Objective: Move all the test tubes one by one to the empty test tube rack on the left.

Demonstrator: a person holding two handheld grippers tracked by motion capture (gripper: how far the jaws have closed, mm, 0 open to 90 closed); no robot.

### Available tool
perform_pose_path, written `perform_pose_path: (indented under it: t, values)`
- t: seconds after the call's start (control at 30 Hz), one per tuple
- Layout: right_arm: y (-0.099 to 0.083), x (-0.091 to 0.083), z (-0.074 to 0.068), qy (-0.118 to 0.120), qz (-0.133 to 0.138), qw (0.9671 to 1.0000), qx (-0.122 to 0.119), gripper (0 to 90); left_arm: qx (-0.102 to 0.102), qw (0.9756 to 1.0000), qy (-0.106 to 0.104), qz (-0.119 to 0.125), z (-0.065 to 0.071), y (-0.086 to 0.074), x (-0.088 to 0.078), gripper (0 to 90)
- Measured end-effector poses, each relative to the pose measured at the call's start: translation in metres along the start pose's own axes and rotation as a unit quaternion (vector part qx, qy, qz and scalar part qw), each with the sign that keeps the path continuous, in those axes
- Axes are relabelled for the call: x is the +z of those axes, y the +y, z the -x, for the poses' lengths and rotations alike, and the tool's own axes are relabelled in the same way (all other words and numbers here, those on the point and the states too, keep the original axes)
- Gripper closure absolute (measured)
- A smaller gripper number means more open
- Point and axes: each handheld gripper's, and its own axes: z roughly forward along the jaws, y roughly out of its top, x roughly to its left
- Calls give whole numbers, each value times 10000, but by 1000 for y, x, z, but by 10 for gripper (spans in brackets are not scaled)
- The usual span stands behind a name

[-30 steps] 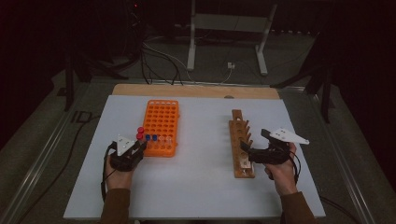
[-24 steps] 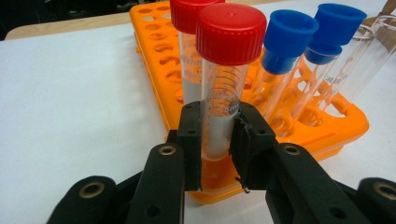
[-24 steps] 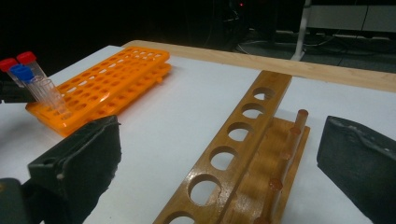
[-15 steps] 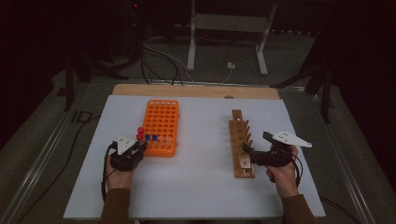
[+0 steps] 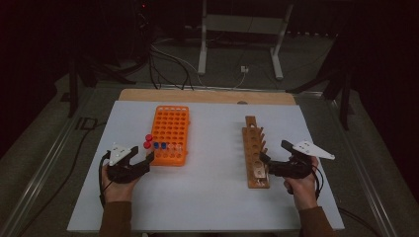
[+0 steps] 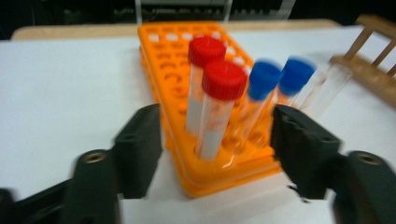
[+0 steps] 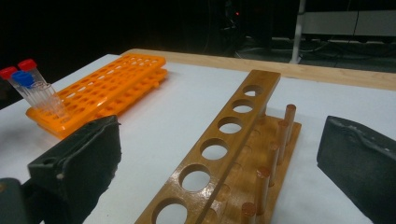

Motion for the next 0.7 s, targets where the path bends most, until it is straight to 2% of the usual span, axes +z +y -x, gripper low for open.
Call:
perform_pose_path:
  t: [0.17, 0.23, 0.37, 0.53, 0.7]
  values:
    - [-2, -3, 2, 46, 115, 9999, -4, 2, 139, 9992, -99, 367, 5, 7, -14, 189]
    - [-3, -5, 2, 41, 145, 9999, -13, 2, 189, 9984, -139, 508, 6, 8, -18, 166]
    - [-3, -8, 2, 48, 229, 9997, -81, 2, 84, 9974, -207, 686, 4, 11, -24, 135]
    - [-3, -11, 3, 63, 338, 9993, -114, 2, 19, 9962, -275, 828, 1, 14, -31, 48]
    - [-4, -11, 4, 13, 396, 9991, -160, 2, -44, 9949, -231, 976, -3, 16, -36, 8]
